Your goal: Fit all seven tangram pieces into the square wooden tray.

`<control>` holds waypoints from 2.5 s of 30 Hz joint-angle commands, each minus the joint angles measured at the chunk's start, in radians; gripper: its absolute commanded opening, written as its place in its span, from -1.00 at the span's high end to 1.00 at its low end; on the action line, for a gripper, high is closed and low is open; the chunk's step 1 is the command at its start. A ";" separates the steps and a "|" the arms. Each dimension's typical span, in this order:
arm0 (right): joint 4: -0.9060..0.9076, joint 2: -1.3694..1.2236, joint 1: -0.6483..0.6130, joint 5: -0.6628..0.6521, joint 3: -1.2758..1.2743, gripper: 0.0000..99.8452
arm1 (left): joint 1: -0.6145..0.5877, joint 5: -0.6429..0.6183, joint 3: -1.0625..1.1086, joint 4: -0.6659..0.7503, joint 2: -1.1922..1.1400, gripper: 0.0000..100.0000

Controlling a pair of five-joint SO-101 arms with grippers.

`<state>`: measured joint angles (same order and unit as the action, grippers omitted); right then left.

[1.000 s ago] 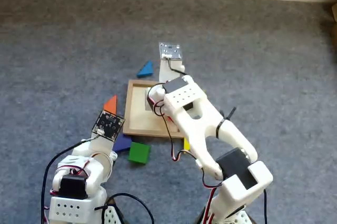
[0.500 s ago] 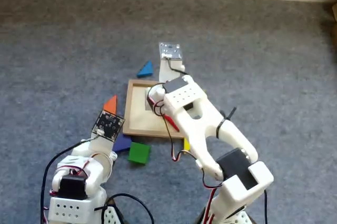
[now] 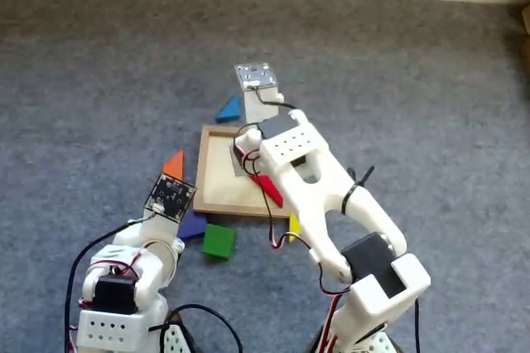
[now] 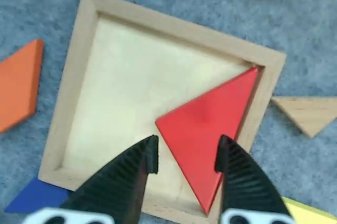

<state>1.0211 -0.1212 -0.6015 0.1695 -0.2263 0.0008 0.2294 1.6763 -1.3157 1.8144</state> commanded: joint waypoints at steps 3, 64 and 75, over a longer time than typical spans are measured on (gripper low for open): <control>-0.124 0.013 0.013 -0.048 -0.030 0.81 | -0.004 -0.006 0.019 -0.005 0.005 0.99; -0.105 0.097 0.275 -0.293 -0.288 0.81 | -0.004 -0.006 0.019 -0.005 0.005 0.99; 0.139 0.188 0.311 -0.299 -0.328 0.81 | -0.004 -0.006 0.019 -0.005 0.005 0.99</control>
<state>1.1086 0.0061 -0.3222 -0.1189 -0.5562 0.0008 0.2294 1.6763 -1.3157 1.8144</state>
